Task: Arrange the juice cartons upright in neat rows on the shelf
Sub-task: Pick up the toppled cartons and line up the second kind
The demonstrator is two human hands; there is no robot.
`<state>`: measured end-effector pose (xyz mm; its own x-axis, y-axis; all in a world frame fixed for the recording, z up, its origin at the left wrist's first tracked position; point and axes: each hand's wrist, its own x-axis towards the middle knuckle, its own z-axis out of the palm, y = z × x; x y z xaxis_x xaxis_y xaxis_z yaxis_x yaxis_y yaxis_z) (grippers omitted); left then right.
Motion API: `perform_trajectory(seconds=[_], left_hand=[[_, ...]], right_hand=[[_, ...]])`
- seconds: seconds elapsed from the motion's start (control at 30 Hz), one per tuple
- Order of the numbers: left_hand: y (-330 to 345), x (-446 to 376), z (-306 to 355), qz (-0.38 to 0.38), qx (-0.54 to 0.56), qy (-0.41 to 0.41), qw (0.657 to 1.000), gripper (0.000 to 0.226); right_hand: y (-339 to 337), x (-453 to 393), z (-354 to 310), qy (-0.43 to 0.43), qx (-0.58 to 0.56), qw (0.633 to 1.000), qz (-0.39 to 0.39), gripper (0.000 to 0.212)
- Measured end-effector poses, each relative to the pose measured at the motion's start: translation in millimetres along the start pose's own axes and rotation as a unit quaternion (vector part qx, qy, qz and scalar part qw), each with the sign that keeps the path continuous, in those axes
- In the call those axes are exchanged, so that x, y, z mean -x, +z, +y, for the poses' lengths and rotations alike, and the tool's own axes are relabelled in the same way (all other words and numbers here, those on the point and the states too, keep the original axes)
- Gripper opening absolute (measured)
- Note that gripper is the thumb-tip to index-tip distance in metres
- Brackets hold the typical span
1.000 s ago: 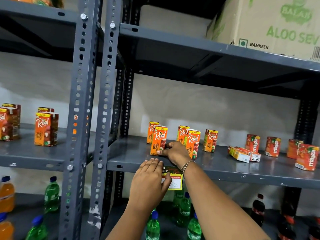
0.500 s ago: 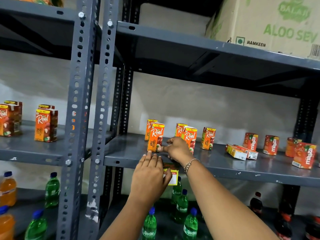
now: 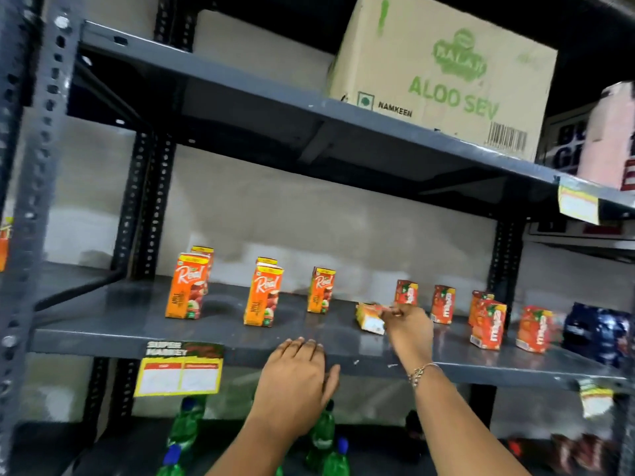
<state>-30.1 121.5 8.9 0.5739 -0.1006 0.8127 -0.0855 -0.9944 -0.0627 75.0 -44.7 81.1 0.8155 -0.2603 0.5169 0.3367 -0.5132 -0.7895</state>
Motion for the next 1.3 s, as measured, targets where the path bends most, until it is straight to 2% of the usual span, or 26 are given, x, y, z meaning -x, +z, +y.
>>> perform_trajectory(seconds=[0.13,0.23,0.33,0.47,0.57,0.67,0.77,0.87,1.13,1.23,1.3], left_hand=[[17,-13,22,0.02,0.015,-0.03,0.999,0.037],[27,-11,26,0.071,0.021,-0.043,0.996,0.029],[40,-11,28,0.131,0.011,-0.049,0.99,0.027],[45,-10,26,0.153,0.0,-0.052,0.987,0.028],[44,-10,30,0.156,-0.004,-0.064,0.986,0.027],[42,-8,35,0.141,0.003,-0.09,0.986,0.029],[38,-8,40,0.125,0.013,-0.112,0.986,0.033],[34,-9,43,0.104,0.022,-0.133,0.985,0.035],[25,-9,48,0.061,0.041,-0.164,0.984,0.038],[23,-8,48,0.029,0.039,-0.168,0.985,0.04],[20,-9,46,0.008,0.034,-0.164,0.986,0.042]], right_hand=[[-16,-48,26,0.058,0.014,0.997,-0.055,0.025],[-11,-70,35,0.074,-0.012,0.993,-0.093,0.026],[-5,-81,43,0.07,-0.014,0.99,-0.123,0.028],[10,-82,45,0.055,-0.007,0.988,-0.144,0.046],[20,-88,55,0.034,0.004,0.986,-0.162,0.05],[23,-89,58,0.015,0.005,0.983,-0.183,0.035],[18,-88,55,0.02,-0.017,0.977,-0.209,0.038],[17,-91,59,0.01,-0.039,0.968,-0.246,0.03],[31,-106,79,0.046,-0.111,0.947,-0.299,0.063],[19,-99,73,0.063,-0.15,0.942,-0.294,0.06],[9,-93,67,0.072,-0.167,0.942,-0.282,0.046]])
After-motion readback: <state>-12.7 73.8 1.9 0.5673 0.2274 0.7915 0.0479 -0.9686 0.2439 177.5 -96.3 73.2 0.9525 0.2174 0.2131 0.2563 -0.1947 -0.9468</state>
